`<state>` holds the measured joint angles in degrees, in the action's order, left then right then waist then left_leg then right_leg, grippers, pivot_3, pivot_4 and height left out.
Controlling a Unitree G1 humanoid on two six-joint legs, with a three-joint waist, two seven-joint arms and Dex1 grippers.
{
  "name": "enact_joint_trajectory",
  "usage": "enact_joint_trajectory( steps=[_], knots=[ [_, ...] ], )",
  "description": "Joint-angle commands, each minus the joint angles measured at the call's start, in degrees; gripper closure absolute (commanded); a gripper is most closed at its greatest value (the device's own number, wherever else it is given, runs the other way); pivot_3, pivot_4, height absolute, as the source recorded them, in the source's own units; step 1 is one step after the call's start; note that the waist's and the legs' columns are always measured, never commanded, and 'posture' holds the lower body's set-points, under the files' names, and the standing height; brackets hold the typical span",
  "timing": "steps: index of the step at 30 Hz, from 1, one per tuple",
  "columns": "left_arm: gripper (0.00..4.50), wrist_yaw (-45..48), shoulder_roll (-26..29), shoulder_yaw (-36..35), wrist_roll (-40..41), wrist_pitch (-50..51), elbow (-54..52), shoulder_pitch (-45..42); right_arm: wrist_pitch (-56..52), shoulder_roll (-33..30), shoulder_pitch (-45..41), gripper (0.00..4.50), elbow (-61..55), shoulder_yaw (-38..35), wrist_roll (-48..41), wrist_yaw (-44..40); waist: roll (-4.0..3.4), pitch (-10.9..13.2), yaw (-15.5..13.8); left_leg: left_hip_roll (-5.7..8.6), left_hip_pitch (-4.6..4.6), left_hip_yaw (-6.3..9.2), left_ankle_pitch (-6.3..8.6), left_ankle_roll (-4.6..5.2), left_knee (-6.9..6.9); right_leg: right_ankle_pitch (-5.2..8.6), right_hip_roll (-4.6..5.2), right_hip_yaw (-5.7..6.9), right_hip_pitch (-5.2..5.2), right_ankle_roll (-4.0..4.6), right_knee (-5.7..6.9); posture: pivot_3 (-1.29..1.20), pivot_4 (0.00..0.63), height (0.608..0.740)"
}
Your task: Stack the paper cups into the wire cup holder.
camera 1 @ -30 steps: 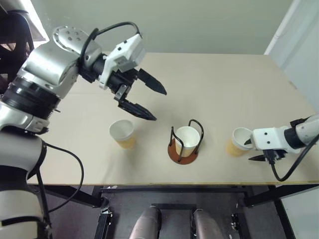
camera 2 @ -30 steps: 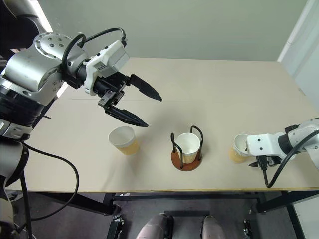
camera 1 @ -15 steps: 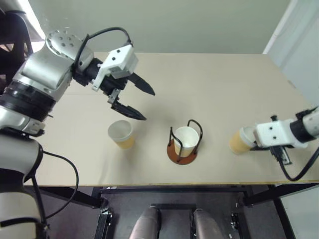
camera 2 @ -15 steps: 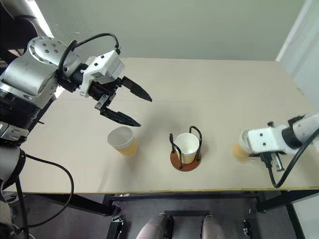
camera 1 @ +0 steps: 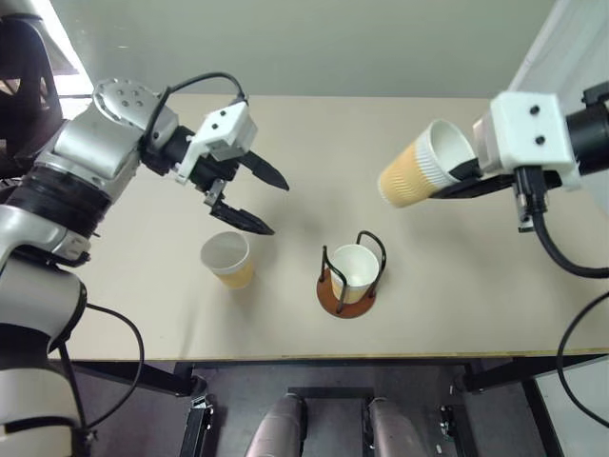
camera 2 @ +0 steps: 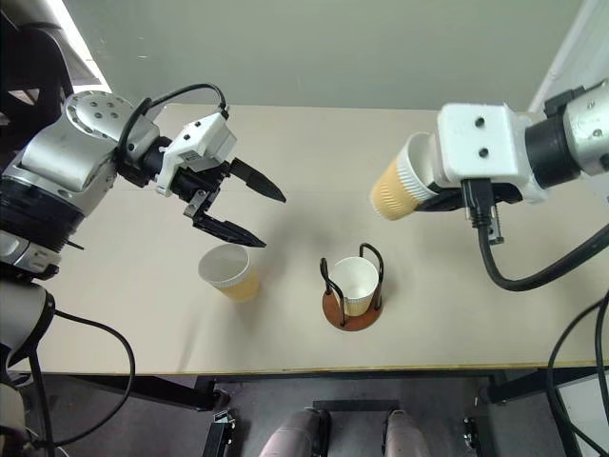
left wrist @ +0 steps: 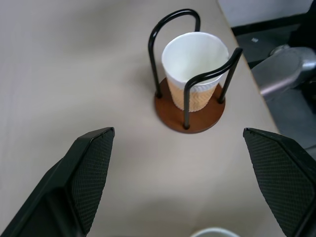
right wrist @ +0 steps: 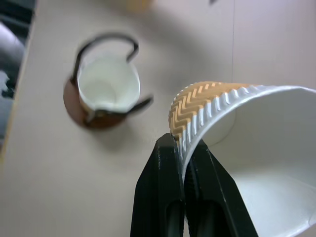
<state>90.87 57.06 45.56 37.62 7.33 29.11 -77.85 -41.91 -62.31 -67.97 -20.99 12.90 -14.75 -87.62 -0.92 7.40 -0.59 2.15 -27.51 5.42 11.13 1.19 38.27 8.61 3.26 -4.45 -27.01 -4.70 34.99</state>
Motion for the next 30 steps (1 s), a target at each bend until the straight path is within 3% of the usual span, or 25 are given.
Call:
enact_joint_trajectory(
  steps=[1, 13, 30],
  knots=[
    [0.00, 1.63, 0.27, -0.92, 1.33, 0.12, -0.84, -0.50, -3.27, 1.15, -2.87, 4.43, -2.23, 0.59, -2.58, -0.45, 0.00, 0.00, 0.02, 0.02, -0.02, -0.01, -0.01, -0.01, -0.01, 0.03, 0.00, 0.00, -0.05, 0.04, 0.05, 0.00, 0.150, 0.740],
    [0.00, 1.63, -0.98, 0.19, 1.56, -0.42, -1.26, -0.83, -4.35, 3.80, 2.12, 4.43, -7.54, 4.38, -2.76, 3.08, 0.01, 0.00, 0.06, 0.01, -0.06, 0.02, -0.13, -0.05, 0.10, 0.05, 0.00, 0.14, -0.09, 0.10, 0.29, 0.00, 0.150, 0.740],
    [0.00, 1.63, 0.01, -0.76, 1.71, -0.12, -3.78, 0.08, 3.64, 6.83, 5.89, 4.43, -6.42, 10.78, 3.46, 4.57, 0.05, -0.03, 0.20, 0.01, 0.24, 0.02, -0.36, -0.07, 0.06, 0.08, 0.00, 0.08, -0.05, 0.28, 0.82, 0.00, 0.150, 0.740]
  ],
)
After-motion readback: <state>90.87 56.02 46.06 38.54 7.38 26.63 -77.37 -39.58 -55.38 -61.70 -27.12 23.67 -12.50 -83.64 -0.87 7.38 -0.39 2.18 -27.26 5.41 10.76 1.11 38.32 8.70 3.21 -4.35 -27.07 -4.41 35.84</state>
